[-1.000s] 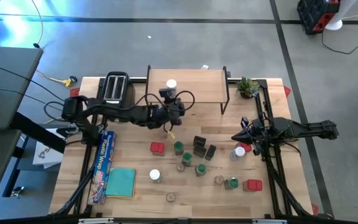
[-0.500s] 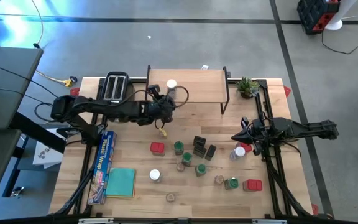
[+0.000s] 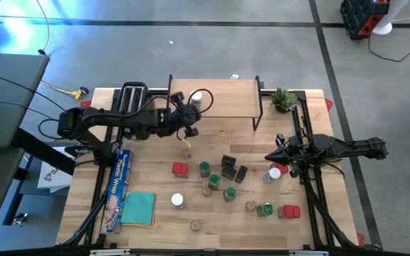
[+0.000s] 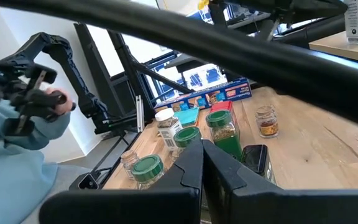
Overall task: Shelf spices
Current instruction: Put the top left white seasoning bottle on the shelf
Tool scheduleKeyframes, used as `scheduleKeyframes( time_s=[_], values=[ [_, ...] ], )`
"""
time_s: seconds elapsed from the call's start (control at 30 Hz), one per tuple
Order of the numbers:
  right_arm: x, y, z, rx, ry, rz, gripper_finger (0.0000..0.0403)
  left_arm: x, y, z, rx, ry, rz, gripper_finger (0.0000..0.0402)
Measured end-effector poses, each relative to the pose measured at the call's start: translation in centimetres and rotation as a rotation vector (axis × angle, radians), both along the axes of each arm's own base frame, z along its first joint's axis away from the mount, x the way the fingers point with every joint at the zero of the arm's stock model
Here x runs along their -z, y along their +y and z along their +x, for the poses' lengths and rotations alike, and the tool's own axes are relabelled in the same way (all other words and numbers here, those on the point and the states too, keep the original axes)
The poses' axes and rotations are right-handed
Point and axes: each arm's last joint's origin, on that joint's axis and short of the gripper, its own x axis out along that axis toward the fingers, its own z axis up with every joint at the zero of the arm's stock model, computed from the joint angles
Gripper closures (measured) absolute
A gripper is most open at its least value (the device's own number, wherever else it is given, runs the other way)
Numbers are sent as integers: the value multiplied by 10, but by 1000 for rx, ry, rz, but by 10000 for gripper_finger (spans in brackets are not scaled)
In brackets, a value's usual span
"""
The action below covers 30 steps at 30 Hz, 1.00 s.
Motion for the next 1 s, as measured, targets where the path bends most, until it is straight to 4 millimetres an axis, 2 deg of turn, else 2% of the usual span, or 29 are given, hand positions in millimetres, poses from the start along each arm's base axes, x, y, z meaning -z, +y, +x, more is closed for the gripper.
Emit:
scheduleKeyframes(
  time_s=[0.13,0.3,0.43,0.57,0.67,0.77,0.87,1.0],
  values=[
    [0,0,0,0,0,0,403,3,11,-7,-82,66,35,401],
    [0,0,0,0,0,0,403,-6,15,-15,-156,47,85,401],
    [0,0,0,0,0,0,403,-25,11,-26,-137,-23,75,401],
    [0,0,0,0,0,0,403,-53,4,-40,31,-210,-75,383],
    [0,0,0,0,0,0,403,-70,7,-51,125,-330,-164,340],
    [0,0,0,0,0,0,403,-77,15,-55,186,-384,-207,275],
    [0,0,0,0,0,0,403,-72,26,-49,184,-404,-222,203],
    [0,0,0,0,0,0,403,-53,43,-33,73,-405,-206,116]
  ],
)
